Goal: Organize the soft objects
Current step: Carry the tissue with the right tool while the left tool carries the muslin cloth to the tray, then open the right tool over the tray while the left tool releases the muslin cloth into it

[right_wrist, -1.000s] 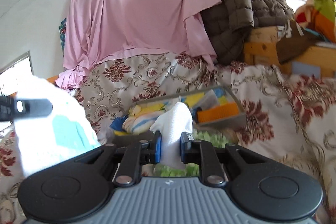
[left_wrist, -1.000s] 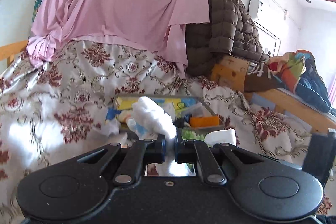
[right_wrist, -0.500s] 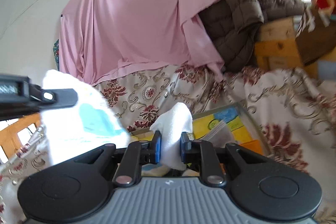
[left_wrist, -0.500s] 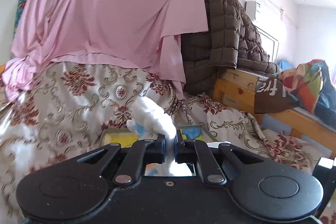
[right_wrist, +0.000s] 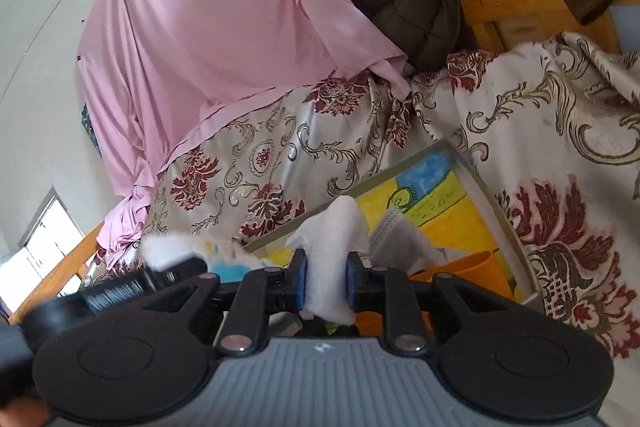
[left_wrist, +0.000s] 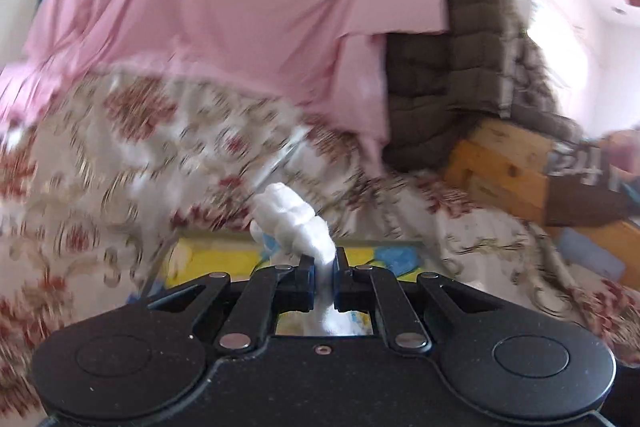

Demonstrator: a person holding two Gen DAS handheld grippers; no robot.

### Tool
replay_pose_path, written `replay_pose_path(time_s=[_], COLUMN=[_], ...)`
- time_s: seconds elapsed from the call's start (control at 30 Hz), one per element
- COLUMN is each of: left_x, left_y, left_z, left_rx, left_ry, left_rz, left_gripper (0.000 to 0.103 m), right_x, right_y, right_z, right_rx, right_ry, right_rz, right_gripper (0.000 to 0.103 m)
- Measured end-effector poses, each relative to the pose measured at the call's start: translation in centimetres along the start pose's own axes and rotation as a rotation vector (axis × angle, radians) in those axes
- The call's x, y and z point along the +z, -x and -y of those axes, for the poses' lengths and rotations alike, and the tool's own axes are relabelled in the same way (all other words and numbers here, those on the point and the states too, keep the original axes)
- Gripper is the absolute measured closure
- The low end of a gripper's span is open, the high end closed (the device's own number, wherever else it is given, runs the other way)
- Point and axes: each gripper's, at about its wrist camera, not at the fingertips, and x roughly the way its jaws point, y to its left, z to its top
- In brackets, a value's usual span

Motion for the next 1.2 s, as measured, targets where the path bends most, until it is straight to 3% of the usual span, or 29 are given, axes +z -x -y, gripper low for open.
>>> replay_pose_path(time_s=[0.17, 0.3, 0.57, 0.63, 0.83, 1.2], left_x=[-1.5, -2.1, -2.6, -2.6, -2.5, -1.2], left_y=[-2.4, -2.9, -2.2, -1.9, -0.3, 3.7], left_z=[-1.3, -2.6, -3.0, -2.9, -2.2, -1.6], left_rx=[0.138, 0.193, 0.197, 0.198, 0.195, 0.176], left_ry=[-0.012, 0.02, 0.009, 0.015, 0.005, -0.005], left_rz=[-0.076, -0.136, -0.161, -0.161, -0.129, -0.073], left_gripper=[0.094, 0.091, 0.084, 0.074, 0.045, 0.033], right_x=[0.0, -0.2, -0.2, -0.2, 0.1, 0.7], right_y=[-1.0, -1.7, -1.8, -1.4, -0.2, 3.1], right_z=[0.1, -0.3, -1.4, -1.5, -2.7, -4.6], right_rx=[-0.011, -0.016, -0.045, -0.052, -0.074, -0.099], right_ry=[0.004, 0.036, 0.083, 0.09, 0.152, 0.182], right_rz=[-0.043, -0.085, -0.108, -0.101, -0.071, -0.013], right_gripper=[0.079, 0.078, 0.058, 0.046, 0.033, 0.016])
